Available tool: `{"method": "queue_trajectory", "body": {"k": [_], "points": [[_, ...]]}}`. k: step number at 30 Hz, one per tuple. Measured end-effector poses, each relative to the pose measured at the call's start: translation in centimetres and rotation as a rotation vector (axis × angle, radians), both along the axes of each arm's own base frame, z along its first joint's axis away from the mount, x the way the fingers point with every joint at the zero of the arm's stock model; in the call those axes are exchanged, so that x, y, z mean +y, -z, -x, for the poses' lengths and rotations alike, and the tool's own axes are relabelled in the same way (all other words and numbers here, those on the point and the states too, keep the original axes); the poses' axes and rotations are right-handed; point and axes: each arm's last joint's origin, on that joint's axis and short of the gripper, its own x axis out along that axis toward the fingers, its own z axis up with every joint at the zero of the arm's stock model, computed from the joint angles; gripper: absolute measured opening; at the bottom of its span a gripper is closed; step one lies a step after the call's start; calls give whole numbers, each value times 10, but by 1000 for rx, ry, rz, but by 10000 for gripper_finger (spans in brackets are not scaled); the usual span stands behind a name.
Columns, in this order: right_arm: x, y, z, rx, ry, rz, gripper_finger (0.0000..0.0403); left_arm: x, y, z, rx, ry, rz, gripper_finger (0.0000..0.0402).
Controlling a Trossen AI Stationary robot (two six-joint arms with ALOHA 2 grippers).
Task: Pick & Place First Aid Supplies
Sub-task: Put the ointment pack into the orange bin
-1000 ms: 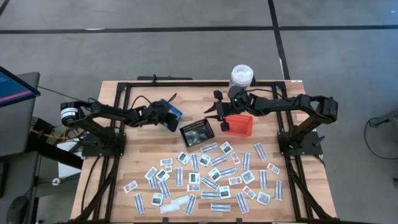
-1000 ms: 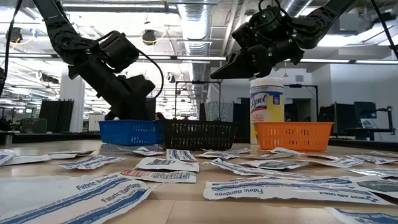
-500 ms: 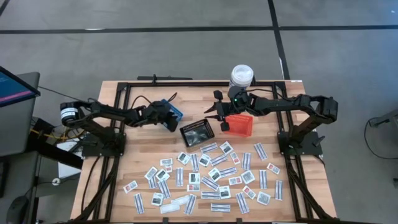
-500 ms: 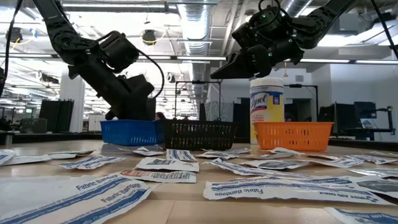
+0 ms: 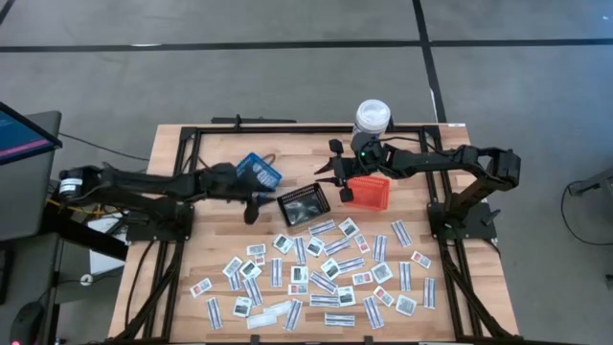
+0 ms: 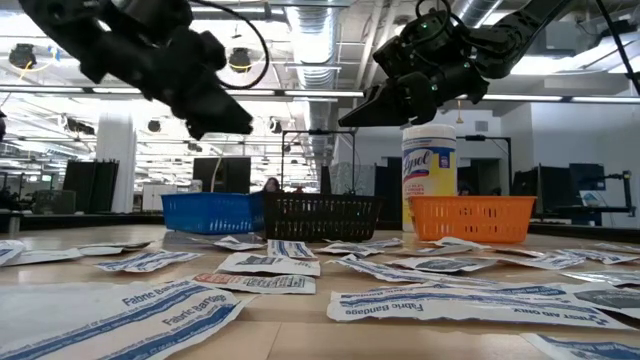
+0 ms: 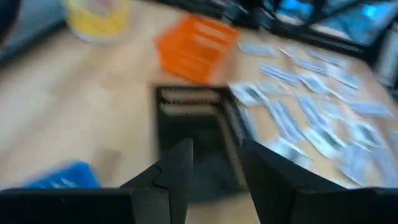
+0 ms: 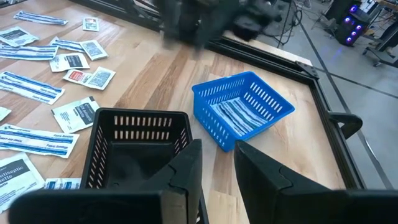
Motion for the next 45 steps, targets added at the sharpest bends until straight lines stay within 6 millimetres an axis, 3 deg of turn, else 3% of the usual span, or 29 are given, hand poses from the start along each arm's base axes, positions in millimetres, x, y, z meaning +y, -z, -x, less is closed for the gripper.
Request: {"method": "queue_trajectory", "body": {"k": [9,14,19,28,35,40,45], "points": [[0,0,0,-1,0,0,87,-38,34,15,305,184,34,138],[0,0,0,-4,0,2,87,-51,55,18,358,229,69,129],[0,-1,0,-9,0,4,87,-60,65,8,281,273,73,118],[0,-1,0,-9,0,4,87,-65,87,-4,346,280,93,126],[0,-1,0,-7,0,3,87,-66,93,-6,372,302,95,134],[0,-1,0,-6,0,2,87,-66,98,-8,388,354,11,108],[0,0,0,-4,0,1,87,-64,101,-9,393,382,-55,54]]}}
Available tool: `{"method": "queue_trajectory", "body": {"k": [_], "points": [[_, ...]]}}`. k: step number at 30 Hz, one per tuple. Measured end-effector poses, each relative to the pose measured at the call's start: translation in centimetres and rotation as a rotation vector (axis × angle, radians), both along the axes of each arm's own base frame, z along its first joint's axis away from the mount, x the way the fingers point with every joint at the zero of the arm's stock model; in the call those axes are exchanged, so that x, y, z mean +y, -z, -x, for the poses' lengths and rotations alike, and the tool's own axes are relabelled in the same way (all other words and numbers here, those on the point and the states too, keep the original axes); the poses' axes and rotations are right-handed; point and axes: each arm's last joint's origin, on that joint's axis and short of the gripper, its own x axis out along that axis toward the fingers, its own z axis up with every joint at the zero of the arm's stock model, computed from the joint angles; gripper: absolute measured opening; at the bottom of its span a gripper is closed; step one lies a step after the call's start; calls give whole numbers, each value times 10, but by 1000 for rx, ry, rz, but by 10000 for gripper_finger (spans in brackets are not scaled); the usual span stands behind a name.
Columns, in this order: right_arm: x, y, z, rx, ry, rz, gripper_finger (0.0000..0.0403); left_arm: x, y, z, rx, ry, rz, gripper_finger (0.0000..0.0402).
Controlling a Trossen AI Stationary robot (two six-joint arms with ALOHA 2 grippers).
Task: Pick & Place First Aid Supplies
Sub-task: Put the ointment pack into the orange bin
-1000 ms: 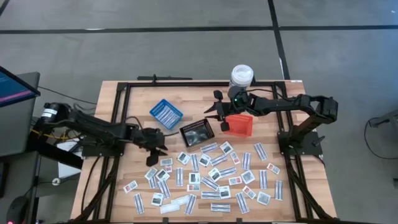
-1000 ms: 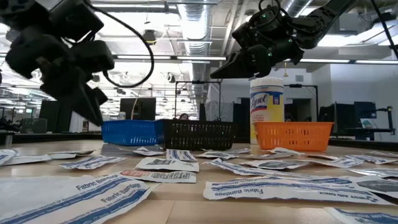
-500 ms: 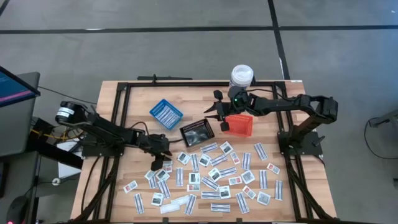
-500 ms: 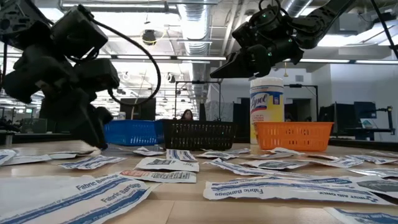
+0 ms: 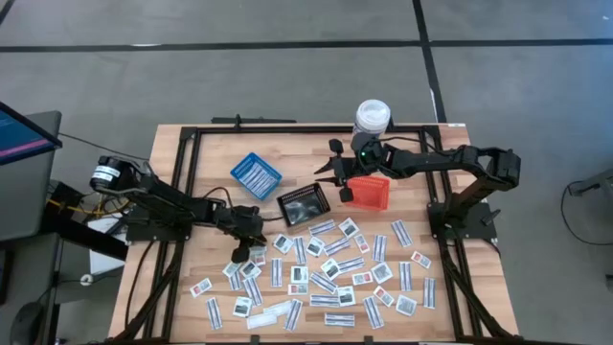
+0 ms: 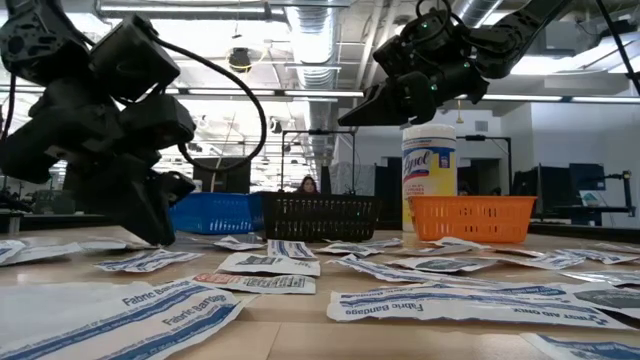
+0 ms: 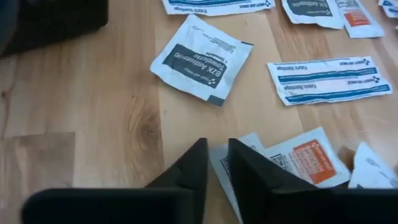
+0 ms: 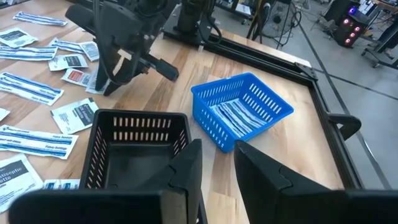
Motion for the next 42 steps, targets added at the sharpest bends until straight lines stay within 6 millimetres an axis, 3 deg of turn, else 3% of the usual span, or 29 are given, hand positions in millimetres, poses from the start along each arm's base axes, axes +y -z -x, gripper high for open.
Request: {"method": "queue_trajectory", "body": {"k": [4,14,27,33,42], "points": [[0,0,0,1,0,0,87,4,-4,1,-16,-15,3,8],[0,0,0,1,0,0,87,11,-18,5,-119,-106,-194,5],[0,0,0,-3,0,1,87,15,-35,8,-215,-218,-261,7],[0,0,0,-5,0,2,87,16,-30,9,-142,-209,-82,28],[0,0,0,-5,0,2,87,14,-15,22,90,-278,11,102]]}}
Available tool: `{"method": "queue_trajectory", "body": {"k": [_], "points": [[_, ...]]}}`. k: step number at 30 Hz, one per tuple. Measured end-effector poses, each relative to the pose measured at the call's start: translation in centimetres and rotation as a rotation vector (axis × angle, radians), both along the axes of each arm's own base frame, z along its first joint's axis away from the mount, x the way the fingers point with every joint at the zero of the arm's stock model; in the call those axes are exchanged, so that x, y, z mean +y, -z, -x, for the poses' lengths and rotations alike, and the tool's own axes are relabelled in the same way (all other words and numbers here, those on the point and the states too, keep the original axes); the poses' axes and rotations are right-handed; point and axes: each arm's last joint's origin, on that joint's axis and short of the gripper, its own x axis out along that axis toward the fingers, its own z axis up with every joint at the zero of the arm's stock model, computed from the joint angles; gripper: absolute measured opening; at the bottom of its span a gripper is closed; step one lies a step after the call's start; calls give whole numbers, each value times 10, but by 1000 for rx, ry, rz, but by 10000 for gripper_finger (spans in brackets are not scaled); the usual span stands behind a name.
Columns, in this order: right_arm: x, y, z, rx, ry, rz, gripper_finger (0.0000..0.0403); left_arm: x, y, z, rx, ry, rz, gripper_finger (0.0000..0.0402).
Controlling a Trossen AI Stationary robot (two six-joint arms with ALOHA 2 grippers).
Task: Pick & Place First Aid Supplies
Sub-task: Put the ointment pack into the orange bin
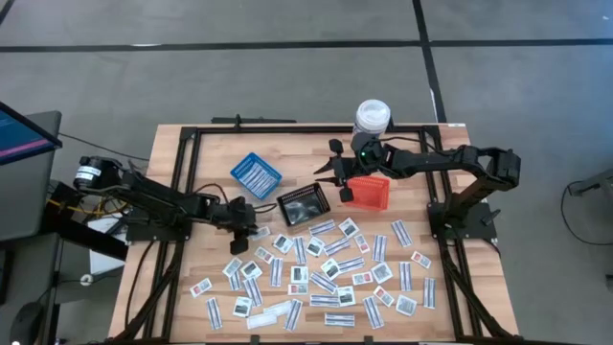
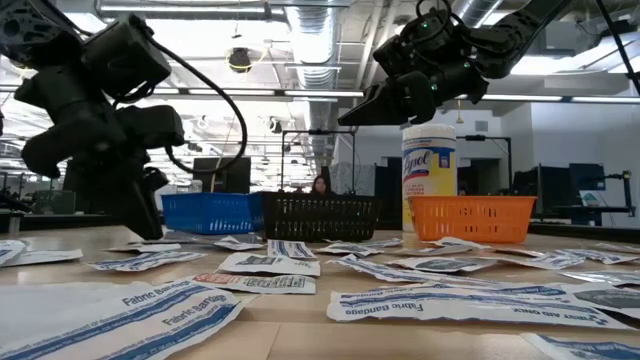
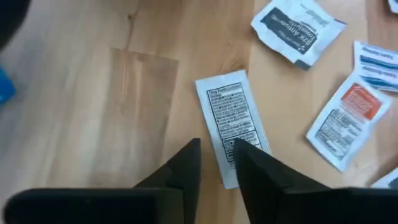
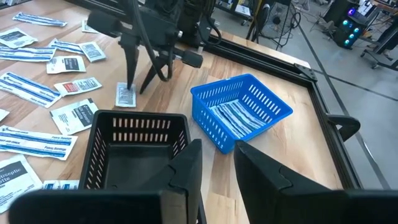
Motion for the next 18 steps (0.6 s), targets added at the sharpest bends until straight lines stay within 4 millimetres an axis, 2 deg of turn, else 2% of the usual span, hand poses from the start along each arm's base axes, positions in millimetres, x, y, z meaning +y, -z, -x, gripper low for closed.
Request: {"method": "queue_trajectory", "body": {"k": [5,12,18], "points": [[0,0,0,0,0,0,87,-4,0,1,3,25,42,126],[0,0,0,1,0,0,87,-4,0,1,4,35,36,131],[0,0,0,1,0,-1,87,-2,-3,-3,-75,115,-171,131]]}}
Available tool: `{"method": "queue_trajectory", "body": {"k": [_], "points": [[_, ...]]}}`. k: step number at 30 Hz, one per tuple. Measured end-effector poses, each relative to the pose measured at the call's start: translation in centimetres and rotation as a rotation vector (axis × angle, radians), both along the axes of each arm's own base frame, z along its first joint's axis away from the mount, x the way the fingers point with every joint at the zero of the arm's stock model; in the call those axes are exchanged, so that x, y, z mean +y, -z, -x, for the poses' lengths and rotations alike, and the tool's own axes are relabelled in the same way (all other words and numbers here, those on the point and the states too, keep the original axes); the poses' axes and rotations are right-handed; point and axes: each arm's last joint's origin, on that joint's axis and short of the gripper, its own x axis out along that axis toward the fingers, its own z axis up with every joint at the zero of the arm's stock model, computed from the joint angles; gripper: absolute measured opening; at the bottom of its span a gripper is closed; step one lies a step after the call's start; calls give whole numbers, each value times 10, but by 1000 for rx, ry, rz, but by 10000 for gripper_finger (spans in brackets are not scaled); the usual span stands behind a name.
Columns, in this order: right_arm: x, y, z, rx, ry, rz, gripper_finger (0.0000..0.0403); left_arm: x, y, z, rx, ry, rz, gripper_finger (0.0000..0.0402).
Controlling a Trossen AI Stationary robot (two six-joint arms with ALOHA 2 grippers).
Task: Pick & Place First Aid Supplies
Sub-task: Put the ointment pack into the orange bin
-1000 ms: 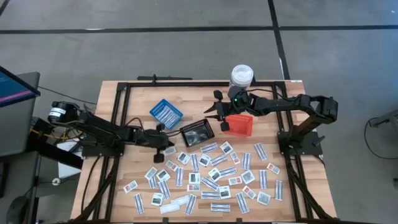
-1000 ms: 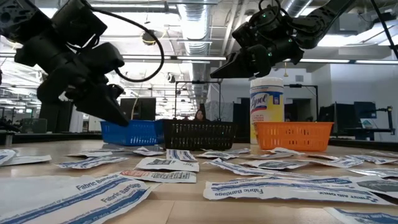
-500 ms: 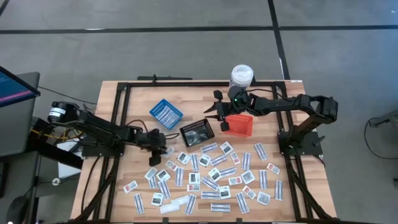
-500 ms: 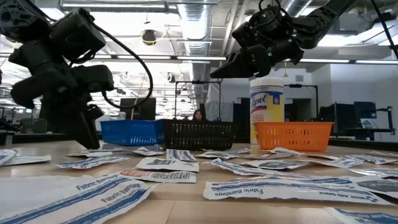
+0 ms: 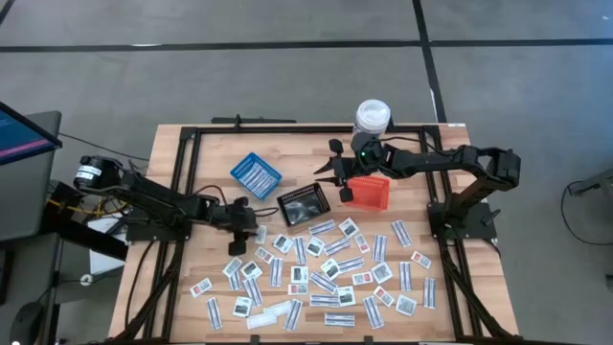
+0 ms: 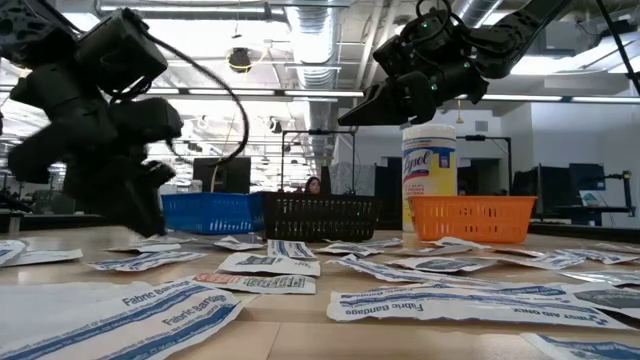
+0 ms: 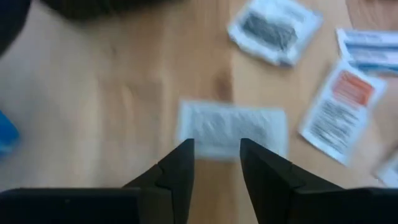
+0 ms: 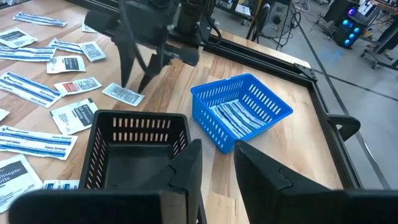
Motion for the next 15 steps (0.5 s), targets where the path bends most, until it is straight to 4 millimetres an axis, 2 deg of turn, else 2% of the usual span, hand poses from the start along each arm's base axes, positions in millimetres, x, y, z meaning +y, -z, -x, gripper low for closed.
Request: {"method": "queue_trajectory", "body": {"k": [2,7,15], "points": [[0,0,0,0,0,0,87,1,-2,-2,-21,11,-42,131],[0,0,0,0,1,0,87,0,-1,-1,-14,34,-10,131],[0,0,0,0,1,0,87,-1,10,-8,32,38,-19,131]]}}
